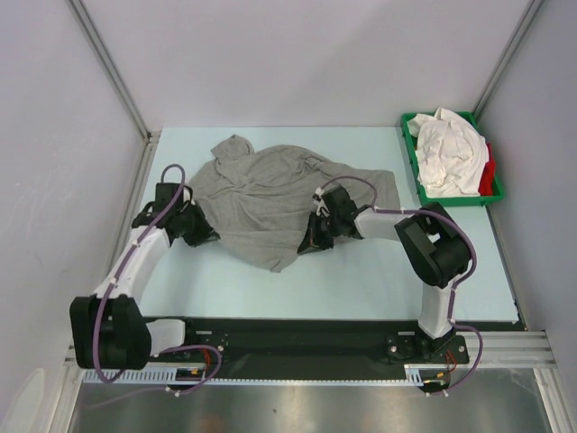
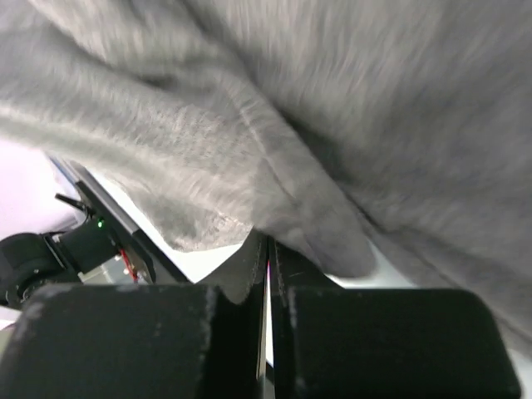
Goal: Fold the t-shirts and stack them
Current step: Flatten the tshirt out
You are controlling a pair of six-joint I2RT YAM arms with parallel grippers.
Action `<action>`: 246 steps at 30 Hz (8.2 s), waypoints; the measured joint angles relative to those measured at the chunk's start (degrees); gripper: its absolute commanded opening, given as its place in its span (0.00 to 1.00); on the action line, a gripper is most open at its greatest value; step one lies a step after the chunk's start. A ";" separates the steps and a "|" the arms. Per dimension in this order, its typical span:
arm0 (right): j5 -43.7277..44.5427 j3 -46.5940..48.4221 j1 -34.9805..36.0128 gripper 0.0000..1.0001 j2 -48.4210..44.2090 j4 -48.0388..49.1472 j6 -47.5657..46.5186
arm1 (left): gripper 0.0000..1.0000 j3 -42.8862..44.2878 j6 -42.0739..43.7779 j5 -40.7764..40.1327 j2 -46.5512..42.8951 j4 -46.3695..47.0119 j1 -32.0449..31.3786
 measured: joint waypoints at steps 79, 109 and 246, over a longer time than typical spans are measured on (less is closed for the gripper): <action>8.66 3.45 17.00 0.41 0.55 21.90 11.39 | 0.00 13.60 8.35 -13.16 -8.68 0.00 -12.74; 10.71 20.61 20.65 0.45 12.41 -0.85 1.77 | 0.00 10.69 12.52 -10.47 -5.49 3.76 -9.57; 6.34 18.38 -7.37 0.52 -2.91 -33.59 -21.29 | 0.71 -3.52 11.65 15.87 6.03 16.59 -27.50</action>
